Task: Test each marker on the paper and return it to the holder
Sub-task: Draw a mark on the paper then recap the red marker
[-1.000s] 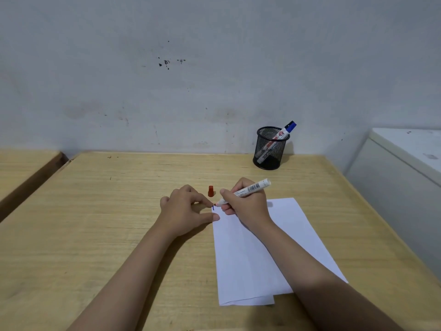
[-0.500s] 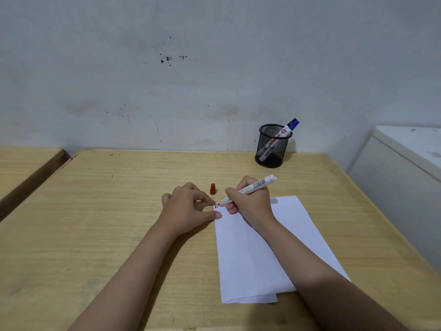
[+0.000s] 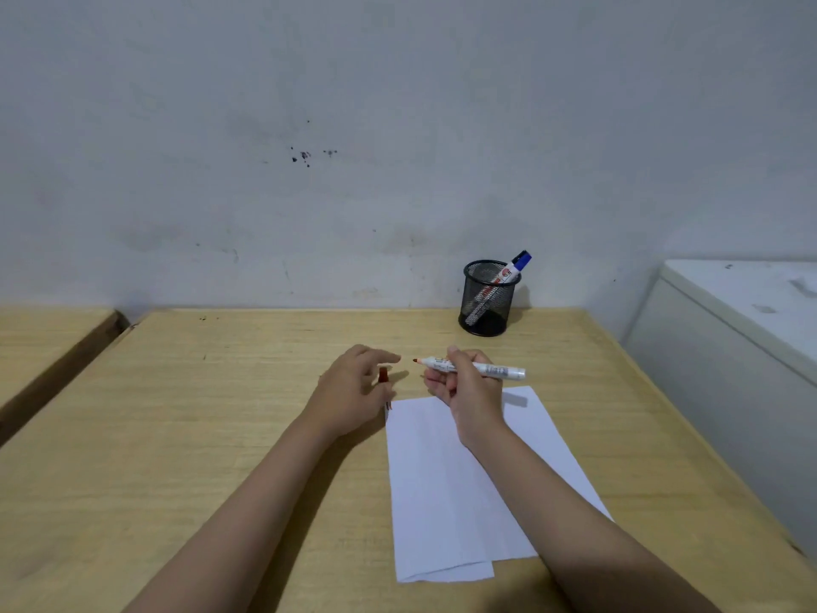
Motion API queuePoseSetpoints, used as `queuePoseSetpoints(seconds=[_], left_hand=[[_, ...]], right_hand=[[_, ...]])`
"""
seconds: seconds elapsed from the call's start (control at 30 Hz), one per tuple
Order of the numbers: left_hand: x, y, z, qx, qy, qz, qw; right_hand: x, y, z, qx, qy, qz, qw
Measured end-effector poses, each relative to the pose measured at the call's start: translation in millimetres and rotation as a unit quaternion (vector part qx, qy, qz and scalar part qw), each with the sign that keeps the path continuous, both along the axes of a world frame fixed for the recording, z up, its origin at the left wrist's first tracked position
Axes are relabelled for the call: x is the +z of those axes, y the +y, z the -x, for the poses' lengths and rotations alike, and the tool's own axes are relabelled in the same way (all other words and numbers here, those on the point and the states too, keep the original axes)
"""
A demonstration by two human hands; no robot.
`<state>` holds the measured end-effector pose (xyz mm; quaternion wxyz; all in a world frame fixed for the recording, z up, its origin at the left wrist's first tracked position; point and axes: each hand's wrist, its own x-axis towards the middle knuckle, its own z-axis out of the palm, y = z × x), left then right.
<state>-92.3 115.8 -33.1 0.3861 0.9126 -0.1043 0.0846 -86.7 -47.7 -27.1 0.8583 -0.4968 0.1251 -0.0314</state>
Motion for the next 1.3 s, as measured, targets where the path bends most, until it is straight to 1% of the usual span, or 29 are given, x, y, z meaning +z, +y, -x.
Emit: queuePoseSetpoints(seconds=[0.07,0.1,0.13,0.17,0.23,0.3,0.37,0.4,0.5,0.67,0.8,1.0,1.1,1.2,1.3], left_hand=[[5,-5,-4,0.025,-0.008,-0.010,1.000],[8,-7,-4,0.042,-0.010,0.008,0.999],[13,-9,-2,0.061,-0.004,0.056,0.997],[19,-9,0,0.073,0.011,0.131,0.989],[31,-7,5,0.058,0.031,0.293,0.954],[43,-4,9,0.028,0.050,0.405,0.913],[52,-5,15,0.002,0.079,0.473,0.878],[56,-7,18,-0.009,0.091,0.488,0.868],[64,-14,28,-0.044,0.111,0.499,0.858],[74,-23,42,-0.082,0.116,0.500,0.854],[79,-26,52,-0.109,0.117,0.467,0.869],[88,-28,61,-0.111,0.087,0.448,0.883],[91,-32,64,-0.107,0.071,0.461,0.878],[89,-33,65,-0.088,0.052,0.473,0.875],[86,-32,62,-0.042,0.020,0.477,0.878]], right_hand=[[5,0,1,0.009,0.006,0.002,1.000],[9,0,4,0.011,0.006,0.017,1.000],[13,-2,7,0.010,0.002,0.043,0.999],[19,-4,11,0.006,-0.008,0.072,0.997],[30,-9,21,-0.004,-0.045,0.115,0.992],[42,-15,32,-0.008,-0.089,0.134,0.987],[51,-19,43,-0.007,-0.121,0.138,0.983],[55,-21,48,-0.004,-0.132,0.137,0.982],[66,-23,60,0.004,-0.150,0.141,0.978],[73,-25,70,0.004,-0.169,0.175,0.970],[76,-27,75,0.005,-0.181,0.204,0.962],[78,-28,81,0.022,-0.210,0.163,0.964],[81,-27,81,0.021,-0.222,0.139,0.965],[78,-24,79,0.041,-0.201,0.115,0.972],[73,-20,74,0.099,-0.117,0.068,0.986]])
